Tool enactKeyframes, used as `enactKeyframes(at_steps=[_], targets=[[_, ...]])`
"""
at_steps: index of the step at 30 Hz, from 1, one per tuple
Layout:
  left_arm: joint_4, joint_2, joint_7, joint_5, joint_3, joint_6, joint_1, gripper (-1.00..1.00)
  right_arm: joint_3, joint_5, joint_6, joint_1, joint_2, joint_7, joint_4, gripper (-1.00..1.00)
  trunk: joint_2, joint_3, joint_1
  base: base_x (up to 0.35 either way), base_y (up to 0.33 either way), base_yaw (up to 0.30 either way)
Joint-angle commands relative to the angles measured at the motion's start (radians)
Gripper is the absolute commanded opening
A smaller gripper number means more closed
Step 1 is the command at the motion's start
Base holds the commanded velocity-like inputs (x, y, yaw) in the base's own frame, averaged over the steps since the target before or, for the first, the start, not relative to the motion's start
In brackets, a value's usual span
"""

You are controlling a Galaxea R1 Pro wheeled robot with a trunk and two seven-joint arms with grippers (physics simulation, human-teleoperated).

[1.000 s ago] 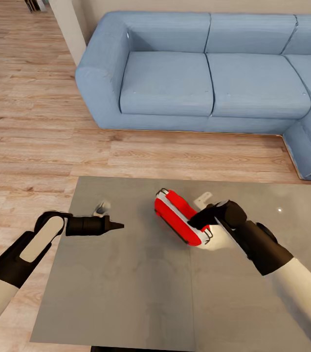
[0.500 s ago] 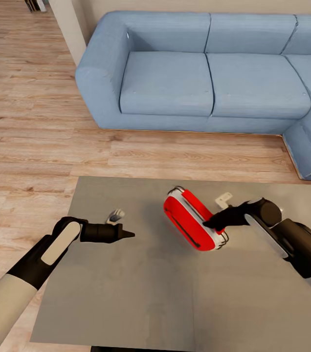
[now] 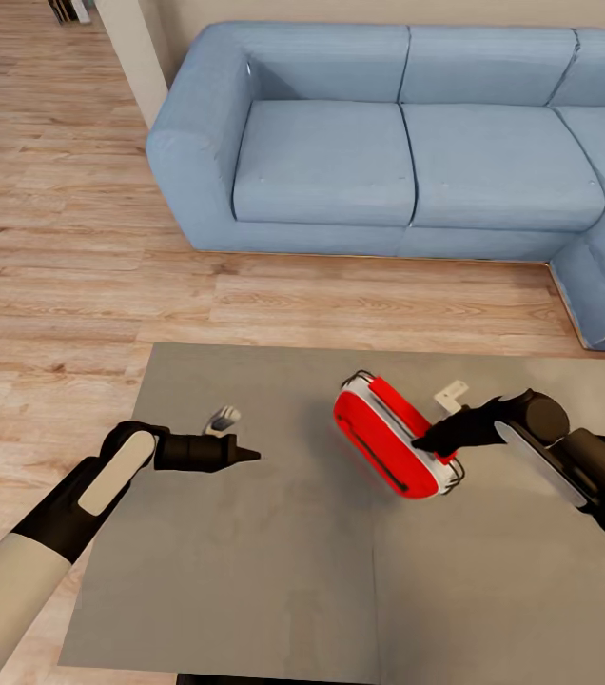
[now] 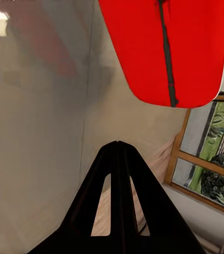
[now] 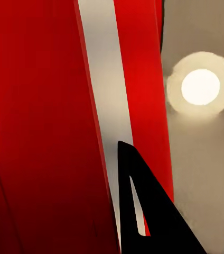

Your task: Turn on the radio receiver that's on the table in the living room.

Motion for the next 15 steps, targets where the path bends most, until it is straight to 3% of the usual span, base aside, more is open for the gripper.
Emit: enactKeyframes(at_steps=[1, 6, 15], targets=[[0.0, 0.001, -0.001, 0.0, 0.0, -0.001, 0.0, -1.0, 0.004, -0.009, 0.0, 0.0, -0.002, 0.0, 0.0, -1.0, 0.0, 0.0, 0.0, 0.0, 0.0, 0.0], [0.001, 0.003, -0.001, 0.001, 0.0, -0.002, 0.0, -1.0, 0.044, -0.014, 0.0, -0.002, -0.005, -0.001, 0.0, -1.0, 0.0, 0.0, 0.0, 0.0, 0.0, 0.0], [0.006, 0.003, -0.003, 0.002, -0.001, -0.001, 0.0, -1.0, 0.048, -0.013, 0.0, -0.002, -0.009, -0.001, -0.003, -1.0, 0.0, 0.0, 0.0, 0.0, 0.0, 0.0]])
